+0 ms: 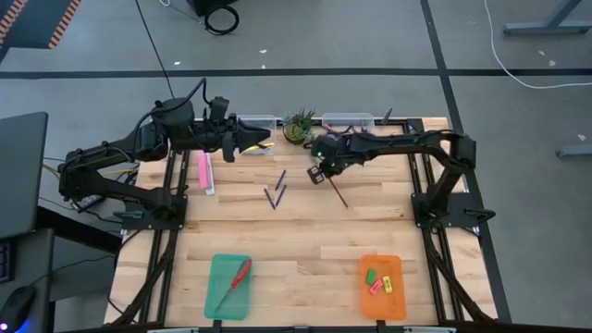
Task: Sort crayons/erasers/pens/pencils in bins
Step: Put the brown pencil into the right transparent bin
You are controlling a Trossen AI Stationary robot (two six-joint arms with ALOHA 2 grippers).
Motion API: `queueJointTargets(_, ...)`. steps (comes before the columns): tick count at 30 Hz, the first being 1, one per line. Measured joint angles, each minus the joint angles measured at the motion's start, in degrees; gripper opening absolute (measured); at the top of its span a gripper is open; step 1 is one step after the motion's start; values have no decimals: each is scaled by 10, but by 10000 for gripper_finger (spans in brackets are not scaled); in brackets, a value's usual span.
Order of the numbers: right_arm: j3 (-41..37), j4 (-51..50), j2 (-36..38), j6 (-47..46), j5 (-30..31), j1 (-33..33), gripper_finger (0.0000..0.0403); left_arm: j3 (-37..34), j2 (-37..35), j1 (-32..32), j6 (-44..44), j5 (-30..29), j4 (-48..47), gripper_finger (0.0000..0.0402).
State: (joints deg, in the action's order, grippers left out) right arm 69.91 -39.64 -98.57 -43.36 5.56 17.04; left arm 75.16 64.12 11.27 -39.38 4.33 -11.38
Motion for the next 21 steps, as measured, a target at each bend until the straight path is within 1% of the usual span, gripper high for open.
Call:
queueJointTargets(3,0,8,28,-5,20,32,38,0,0,0,1,0,0,67)
queueJointTargets(5,1,15,45,-12,22,61,38,0,0,0,1,0,0,68)
queueJointTargets(8,1,32,62,-41,24,106,38,0,0,0,2,0,0,71)
queueJointTargets(12,1,80,83,-91,26,160,38,0,0,2,3,0,0,68)
queueJointTargets(15,1,102,89,-112,26,188,38,0,0,2,23,-1,5,65)
queueJointTargets(21,1,103,90,-137,25,222,38,0,0,11,30,-5,7,67)
